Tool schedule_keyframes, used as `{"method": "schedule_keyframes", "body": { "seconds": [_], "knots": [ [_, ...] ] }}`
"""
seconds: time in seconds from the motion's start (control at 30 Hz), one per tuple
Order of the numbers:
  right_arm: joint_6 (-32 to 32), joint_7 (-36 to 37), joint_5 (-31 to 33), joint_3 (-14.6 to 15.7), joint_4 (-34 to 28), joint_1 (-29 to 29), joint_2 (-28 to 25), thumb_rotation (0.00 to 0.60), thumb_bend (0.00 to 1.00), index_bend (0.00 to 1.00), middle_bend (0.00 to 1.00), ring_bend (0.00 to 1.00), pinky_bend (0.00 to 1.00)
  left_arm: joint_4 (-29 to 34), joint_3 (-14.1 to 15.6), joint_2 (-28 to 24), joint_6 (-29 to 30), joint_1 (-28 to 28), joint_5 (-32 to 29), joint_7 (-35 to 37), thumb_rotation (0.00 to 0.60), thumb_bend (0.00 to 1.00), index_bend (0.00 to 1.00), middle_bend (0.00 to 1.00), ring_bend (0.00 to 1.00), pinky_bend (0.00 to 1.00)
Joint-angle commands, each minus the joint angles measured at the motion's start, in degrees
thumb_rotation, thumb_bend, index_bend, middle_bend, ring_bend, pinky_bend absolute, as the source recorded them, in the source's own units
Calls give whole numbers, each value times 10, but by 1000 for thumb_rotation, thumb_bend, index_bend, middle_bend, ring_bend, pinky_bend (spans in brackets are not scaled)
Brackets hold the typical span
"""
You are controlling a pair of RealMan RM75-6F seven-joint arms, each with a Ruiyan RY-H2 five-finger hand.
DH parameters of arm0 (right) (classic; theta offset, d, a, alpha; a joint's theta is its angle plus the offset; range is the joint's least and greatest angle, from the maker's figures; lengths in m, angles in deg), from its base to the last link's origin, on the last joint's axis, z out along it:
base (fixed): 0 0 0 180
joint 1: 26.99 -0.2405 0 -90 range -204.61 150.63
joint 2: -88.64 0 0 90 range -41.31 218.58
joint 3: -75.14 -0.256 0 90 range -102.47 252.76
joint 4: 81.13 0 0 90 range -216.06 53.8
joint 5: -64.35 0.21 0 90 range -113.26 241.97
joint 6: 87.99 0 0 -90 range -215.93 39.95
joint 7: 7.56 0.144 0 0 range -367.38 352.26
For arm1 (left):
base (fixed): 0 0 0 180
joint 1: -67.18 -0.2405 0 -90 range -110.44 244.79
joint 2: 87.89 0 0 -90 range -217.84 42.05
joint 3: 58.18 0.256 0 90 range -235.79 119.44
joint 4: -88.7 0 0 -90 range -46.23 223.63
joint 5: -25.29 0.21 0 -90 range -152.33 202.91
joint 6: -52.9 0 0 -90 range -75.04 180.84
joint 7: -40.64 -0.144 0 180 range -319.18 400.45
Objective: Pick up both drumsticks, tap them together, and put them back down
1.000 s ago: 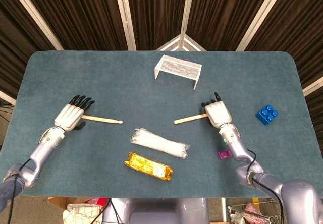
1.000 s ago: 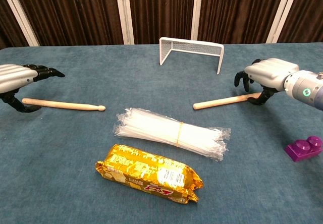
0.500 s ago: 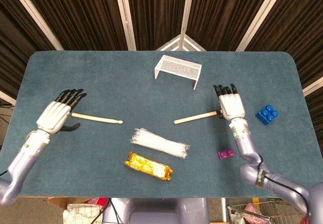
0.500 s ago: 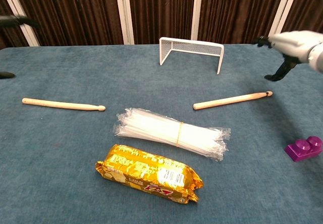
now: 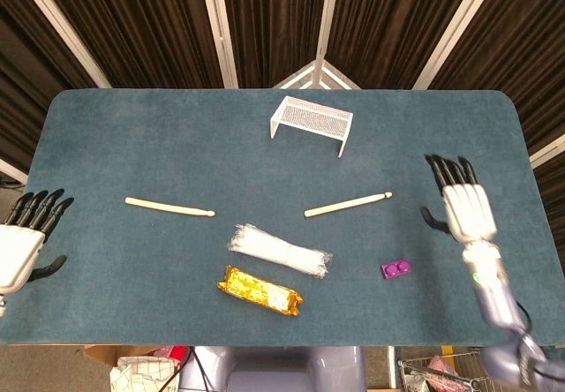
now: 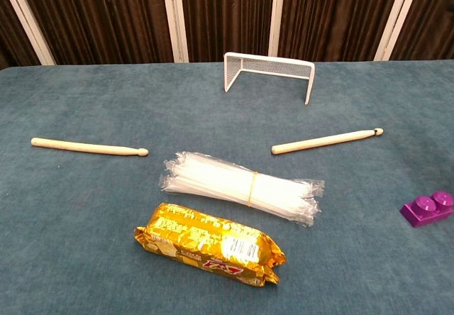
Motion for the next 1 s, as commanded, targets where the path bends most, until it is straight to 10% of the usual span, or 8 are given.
{"method": "schedule_keyframes", "body": {
  "seconds": [0.03, 0.43, 1.0],
  "knots": [
    [-53, 25, -39, 40, -15, 51, -34, 600, 348, 54, 106, 105, 0, -13, 16, -5, 3, -18, 20, 19, 600, 333, 25, 0, 0, 0],
    [-118, -38, -92, 97, -80, 124, -97, 600, 348, 76, 106, 87, 0, -4, 8, 16, 63, -69, 25, 16, 600, 354, 26, 0, 0, 0],
    [-121, -97, -99, 100, -100, 147, -123, 600, 349, 52, 98, 84, 0, -61, -29, 60, 123, -120, -5, 6, 600, 354, 29, 0, 0, 0]
  ]
}}
